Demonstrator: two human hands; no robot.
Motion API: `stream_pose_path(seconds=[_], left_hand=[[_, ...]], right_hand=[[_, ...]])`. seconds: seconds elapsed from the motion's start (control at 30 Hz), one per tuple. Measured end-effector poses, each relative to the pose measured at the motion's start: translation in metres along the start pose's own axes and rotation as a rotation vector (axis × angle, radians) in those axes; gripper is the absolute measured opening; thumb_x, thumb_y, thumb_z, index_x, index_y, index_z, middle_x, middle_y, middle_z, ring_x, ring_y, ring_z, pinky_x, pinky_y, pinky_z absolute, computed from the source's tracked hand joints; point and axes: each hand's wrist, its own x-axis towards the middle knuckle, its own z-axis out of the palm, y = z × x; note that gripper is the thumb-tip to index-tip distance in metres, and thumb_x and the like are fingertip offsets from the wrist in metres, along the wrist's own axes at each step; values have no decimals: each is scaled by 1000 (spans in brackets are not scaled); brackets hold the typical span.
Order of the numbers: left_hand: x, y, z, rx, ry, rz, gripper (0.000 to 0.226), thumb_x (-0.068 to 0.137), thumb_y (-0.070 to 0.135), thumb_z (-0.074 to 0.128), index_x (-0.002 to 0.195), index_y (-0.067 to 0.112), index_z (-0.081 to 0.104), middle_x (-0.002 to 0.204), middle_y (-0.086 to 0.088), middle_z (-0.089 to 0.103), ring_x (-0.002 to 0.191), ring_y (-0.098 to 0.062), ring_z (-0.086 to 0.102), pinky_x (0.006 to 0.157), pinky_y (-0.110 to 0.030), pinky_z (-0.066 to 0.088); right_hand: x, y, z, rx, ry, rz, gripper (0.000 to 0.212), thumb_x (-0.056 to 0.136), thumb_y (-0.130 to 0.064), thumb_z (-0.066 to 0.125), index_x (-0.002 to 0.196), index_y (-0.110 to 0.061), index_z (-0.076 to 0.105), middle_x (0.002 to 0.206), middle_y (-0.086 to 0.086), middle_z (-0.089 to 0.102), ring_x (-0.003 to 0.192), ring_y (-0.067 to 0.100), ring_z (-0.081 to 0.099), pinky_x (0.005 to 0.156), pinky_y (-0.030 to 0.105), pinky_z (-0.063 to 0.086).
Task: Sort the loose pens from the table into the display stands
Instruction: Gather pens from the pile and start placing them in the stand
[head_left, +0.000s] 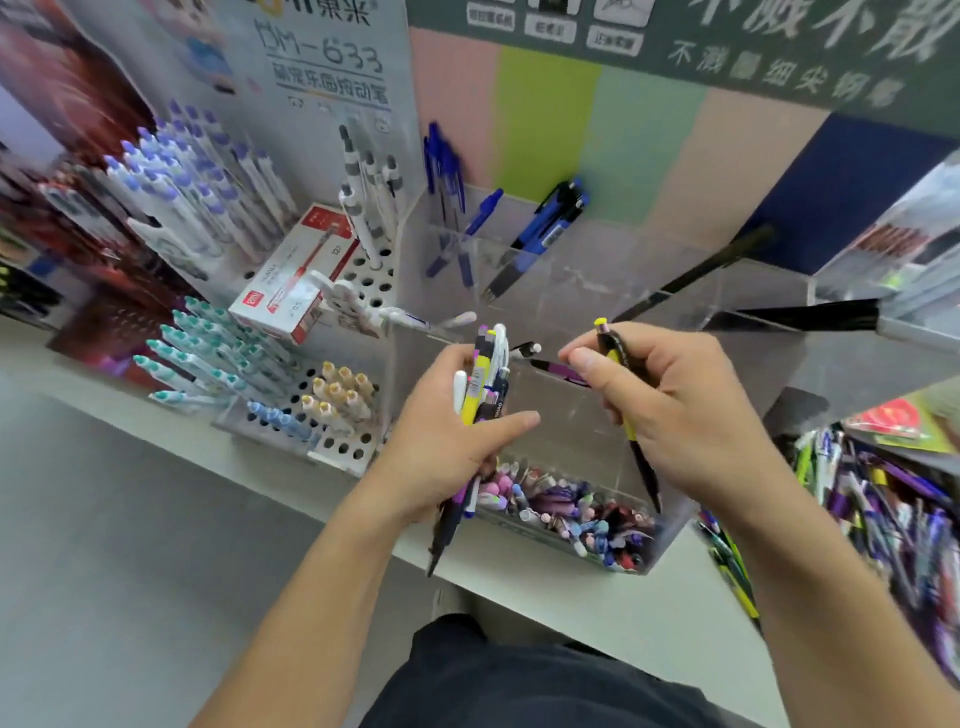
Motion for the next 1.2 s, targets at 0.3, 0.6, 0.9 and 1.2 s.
stream_pose_path(seconds=[0.3,0.6,0.9,1.2], left_hand=[[-3,-1,52,415,-95,163,57,81,6,73,123,30,43,83,8,66,72,-3,62,55,-13,42],[3,-9,45,125,-157,14,34,93,5,68,110,29,52,69,3,55,56,-16,50,54,-33,47],[4,7,44,-574,-147,-149,29,96,3,56,123,13,51,76,0,46,50,-8,39,44,-19,38],[-1,7,41,-529,-200,-206,22,103,8,51,122,16,54,80,0,58,52,-13,48,42,-22,43]], right_hand=[[-8,19,-6,223,8,340,20,86,-21,79,75,-5,74,54,2,61,47,9,52,44,18,41],[-28,13,-85,342,436,54,14,99,-12,62,87,-18,65,69,-2,67,59,14,65,52,24,55],[-10,52,-18,-104,597,-75,7,99,-24,62,97,-19,66,84,1,68,77,20,70,69,45,57],[-15,58,-17,-284,499,111,30,92,-19,72,122,-16,68,103,-5,72,94,8,67,87,32,58]])
